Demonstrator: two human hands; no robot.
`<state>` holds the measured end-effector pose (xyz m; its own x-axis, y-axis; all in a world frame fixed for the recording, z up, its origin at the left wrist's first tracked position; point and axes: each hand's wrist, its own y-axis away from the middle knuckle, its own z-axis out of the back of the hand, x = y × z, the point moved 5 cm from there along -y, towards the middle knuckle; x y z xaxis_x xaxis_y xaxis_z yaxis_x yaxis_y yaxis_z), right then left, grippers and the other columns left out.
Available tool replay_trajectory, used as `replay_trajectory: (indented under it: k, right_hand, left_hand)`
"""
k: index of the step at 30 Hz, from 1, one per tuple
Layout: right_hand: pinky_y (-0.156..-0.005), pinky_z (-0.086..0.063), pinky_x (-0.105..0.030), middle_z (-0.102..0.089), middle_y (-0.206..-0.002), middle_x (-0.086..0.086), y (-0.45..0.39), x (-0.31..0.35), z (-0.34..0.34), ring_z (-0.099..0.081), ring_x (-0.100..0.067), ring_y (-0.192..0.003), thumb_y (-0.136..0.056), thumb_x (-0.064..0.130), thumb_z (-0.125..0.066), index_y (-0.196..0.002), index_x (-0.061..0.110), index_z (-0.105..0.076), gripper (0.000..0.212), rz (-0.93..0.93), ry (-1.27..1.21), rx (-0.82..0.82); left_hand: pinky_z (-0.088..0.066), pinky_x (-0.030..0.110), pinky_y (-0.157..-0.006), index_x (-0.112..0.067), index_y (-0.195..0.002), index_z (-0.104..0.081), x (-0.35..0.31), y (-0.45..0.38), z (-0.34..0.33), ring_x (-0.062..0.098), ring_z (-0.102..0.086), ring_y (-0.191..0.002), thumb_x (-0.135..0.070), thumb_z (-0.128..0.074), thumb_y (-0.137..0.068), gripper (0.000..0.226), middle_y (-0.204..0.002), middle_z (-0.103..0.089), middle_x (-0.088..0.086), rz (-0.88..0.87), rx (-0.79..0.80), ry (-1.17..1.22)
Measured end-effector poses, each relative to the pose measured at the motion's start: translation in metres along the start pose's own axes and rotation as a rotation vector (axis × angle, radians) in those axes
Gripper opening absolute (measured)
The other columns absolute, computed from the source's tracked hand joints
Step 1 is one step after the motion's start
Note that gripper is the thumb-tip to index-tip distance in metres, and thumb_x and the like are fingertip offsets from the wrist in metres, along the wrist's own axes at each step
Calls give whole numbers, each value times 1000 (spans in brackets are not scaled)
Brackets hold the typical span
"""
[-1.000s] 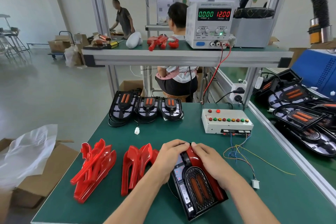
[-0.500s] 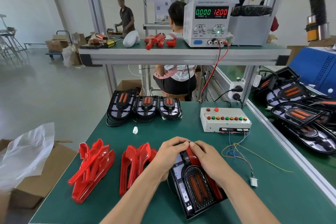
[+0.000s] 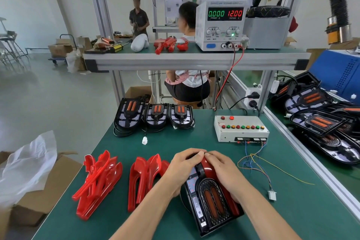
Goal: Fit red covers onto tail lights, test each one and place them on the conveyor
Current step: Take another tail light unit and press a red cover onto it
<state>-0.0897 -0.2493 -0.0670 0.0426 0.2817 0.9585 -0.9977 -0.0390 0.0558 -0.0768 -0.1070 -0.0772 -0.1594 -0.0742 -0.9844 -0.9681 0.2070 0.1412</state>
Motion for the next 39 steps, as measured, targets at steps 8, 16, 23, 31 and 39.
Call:
replay_trajectory:
  k: [8,16,23,31,39]
  right_hand:
    - [-91,-56,-42,-76,-90,-1,4,-2,0,-73,-21,-89,-98,48,-58,-90,26,-74,28,-10,-124,-48]
    - [-80,-52,-30,-75,-90,5,9,4,-2,-71,-13,-87,-101,38,-55,-89,32,-71,21,46,-133,-69]
    - [-75,-48,-24,-73,-89,6,9,4,-1,-68,-7,-82,-101,35,-55,-89,31,-69,19,58,-125,-64]
    - [-71,-51,-28,-72,-82,0,5,2,-3,-65,-12,-74,-99,28,-60,-88,26,-69,15,-17,-252,-19]
    - [-74,-53,-33,-73,-88,-7,5,1,0,-66,-16,-77,-101,30,-59,-94,19,-68,16,-22,-263,-19]
  left_hand:
    - [-60,34,-82,-18,-99,-79,2,4,4,21,-77,-90,-43,-78,-87,27,-97,-80,6,67,-58,-24]
    - [-59,33,-79,-21,-89,-78,-3,9,-3,17,-74,-86,-35,-78,-86,14,-92,-78,7,-87,-103,-14]
    - [-56,45,-81,-17,-83,-77,-4,8,-7,24,-69,-79,-34,-76,-75,18,-83,-73,13,-76,-106,49]
    - [-56,56,-88,-11,-87,-76,-2,7,-7,29,-68,-82,-31,-77,-74,23,-87,-72,18,-79,-111,63]
    - [-57,33,-75,-14,-86,-77,-3,4,-9,19,-71,-79,-21,-76,-90,8,-83,-76,7,-124,-124,9]
